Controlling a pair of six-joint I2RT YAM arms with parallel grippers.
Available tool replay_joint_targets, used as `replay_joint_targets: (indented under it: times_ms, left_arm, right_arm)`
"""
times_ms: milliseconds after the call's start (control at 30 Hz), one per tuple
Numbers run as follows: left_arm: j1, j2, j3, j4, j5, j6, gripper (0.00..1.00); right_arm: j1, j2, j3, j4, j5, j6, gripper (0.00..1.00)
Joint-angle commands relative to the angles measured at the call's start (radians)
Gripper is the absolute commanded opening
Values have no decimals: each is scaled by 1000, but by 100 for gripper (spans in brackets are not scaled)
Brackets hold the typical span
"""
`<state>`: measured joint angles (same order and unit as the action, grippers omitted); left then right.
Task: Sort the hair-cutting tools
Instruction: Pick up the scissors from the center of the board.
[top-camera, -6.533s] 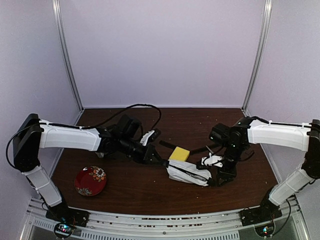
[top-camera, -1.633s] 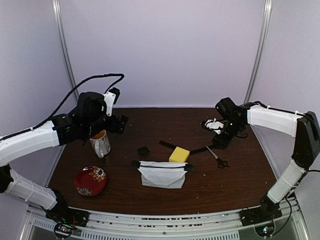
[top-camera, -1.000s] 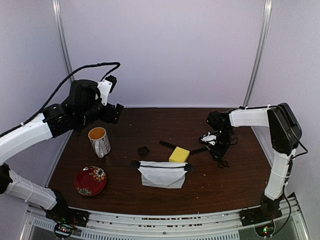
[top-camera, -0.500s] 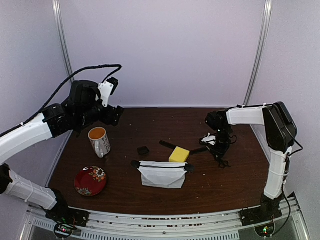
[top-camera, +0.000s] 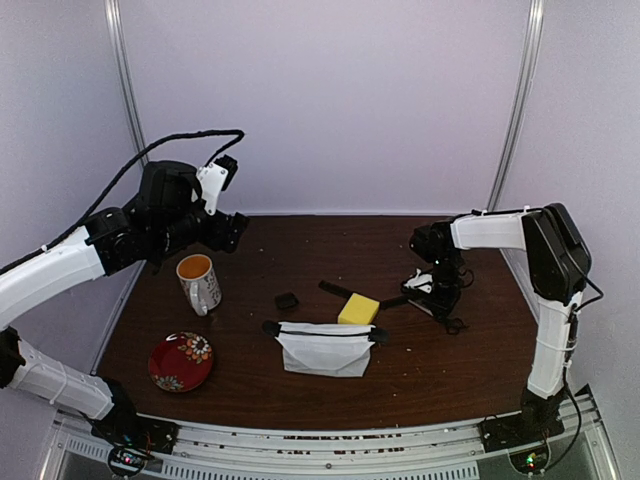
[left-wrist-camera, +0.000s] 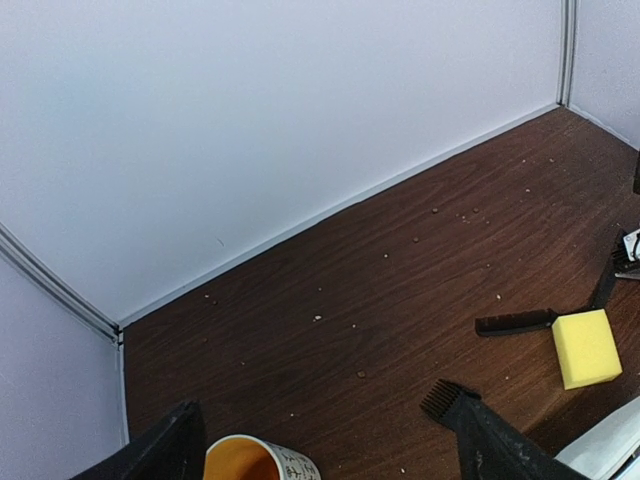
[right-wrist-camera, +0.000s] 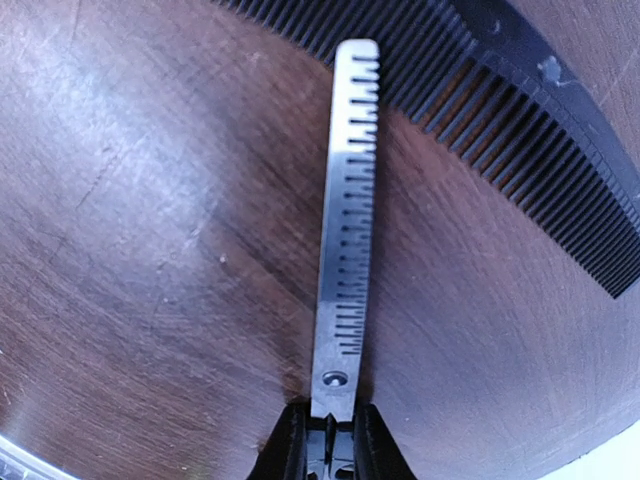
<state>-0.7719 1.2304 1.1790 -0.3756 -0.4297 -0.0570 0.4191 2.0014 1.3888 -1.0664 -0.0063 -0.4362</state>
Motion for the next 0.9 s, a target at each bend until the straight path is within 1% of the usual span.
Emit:
replay_joint_targets:
  times_ms: [0,133,300,433,500,567,700,733,800,867]
  left_arm:
    - [6,-9,33,4,11,17,90]
    - [6,-1,33,3,25,29,90]
    - [5,18,37,0,81,45,90]
    - [-3,25,37,0,156,71,82]
    - [-23,26,31,10,168,97,79]
    - [-58,22,13,38,168,154,75]
    - [-213,-16,-108,153,139,361,73]
    - [-250,-23,-145,190,140,415,72]
    - [-314,-16,-206,252,152,492,68]
    - [-371,31,-202,253,201,542,61]
  right_arm:
    - [-6,-12,-40,-29,-14,-7,10]
    - [-5,-90,-53,-47,-64,5,8]
    - [-5,-186,-80,-62,-123,3,7]
    - [-6,-241,-103,-74,-183,-9,7]
    - [-4,-258,-114,-76,-219,-15,7]
    - [-1,-268,-120,-91,-286,-31,7]
    - [14,-286,-129,-122,-428,-56,6]
    - [17,-294,-131,-128,-444,-57,6]
    - [23,-308,-136,-135,-484,-66,6]
    - [27,-320,-142,-145,-519,-76,6]
